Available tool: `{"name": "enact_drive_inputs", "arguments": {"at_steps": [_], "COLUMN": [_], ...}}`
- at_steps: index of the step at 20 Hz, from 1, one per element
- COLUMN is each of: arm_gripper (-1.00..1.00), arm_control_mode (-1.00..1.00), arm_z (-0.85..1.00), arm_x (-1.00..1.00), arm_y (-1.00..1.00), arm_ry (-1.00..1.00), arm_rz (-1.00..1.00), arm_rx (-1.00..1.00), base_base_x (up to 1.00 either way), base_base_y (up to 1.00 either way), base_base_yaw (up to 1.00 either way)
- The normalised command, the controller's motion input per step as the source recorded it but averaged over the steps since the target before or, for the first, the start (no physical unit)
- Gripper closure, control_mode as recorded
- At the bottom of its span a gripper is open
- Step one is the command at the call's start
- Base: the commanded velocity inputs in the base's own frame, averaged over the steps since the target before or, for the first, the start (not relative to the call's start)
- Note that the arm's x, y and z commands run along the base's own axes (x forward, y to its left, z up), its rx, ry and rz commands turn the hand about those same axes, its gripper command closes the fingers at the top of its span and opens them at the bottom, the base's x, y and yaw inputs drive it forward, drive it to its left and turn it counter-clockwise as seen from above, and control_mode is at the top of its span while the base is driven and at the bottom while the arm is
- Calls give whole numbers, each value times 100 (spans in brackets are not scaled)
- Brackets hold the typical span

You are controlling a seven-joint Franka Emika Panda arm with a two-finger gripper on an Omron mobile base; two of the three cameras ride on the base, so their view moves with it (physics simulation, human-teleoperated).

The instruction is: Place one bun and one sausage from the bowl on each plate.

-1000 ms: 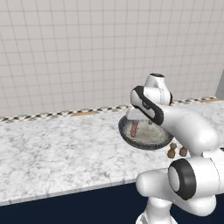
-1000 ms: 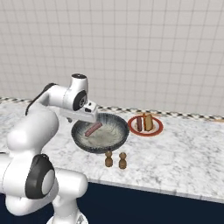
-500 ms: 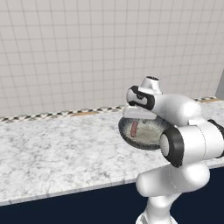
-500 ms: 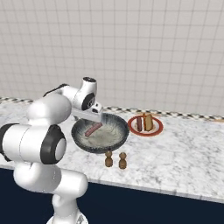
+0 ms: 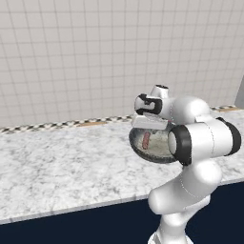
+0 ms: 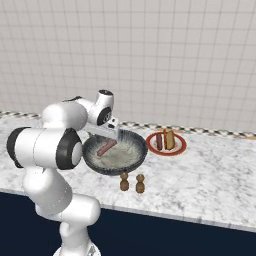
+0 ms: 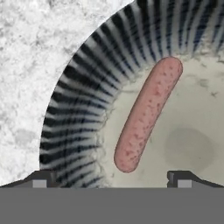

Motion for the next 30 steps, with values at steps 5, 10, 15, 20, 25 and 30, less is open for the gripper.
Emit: {"name": "enact_drive_inputs", "arguments": {"at_steps": [5,10,15,20,25,30], "arm_gripper": [-100,-100,-100,-100,100,100], "arm_control_mode": [-100,-100,-100,-100,-100,-100], "arm_z": [-55,-33,-38,-33,-9,0], "arm_x": [19,29,16,1,0,0], "arm_y": [-6,-14,-13,-4,0,0], "arm_ry": [-3,-1,-6,-2,0,0], "arm_rz": [0,-1,-3,0,0,0], "arm_rx": [0,5,5,2,0,0], "base_base_x": [0,0,0,0,0,0], "base_base_y": [0,0,0,0,0,0], "base_base_yaw": [0,0,0,0,0,0]}}
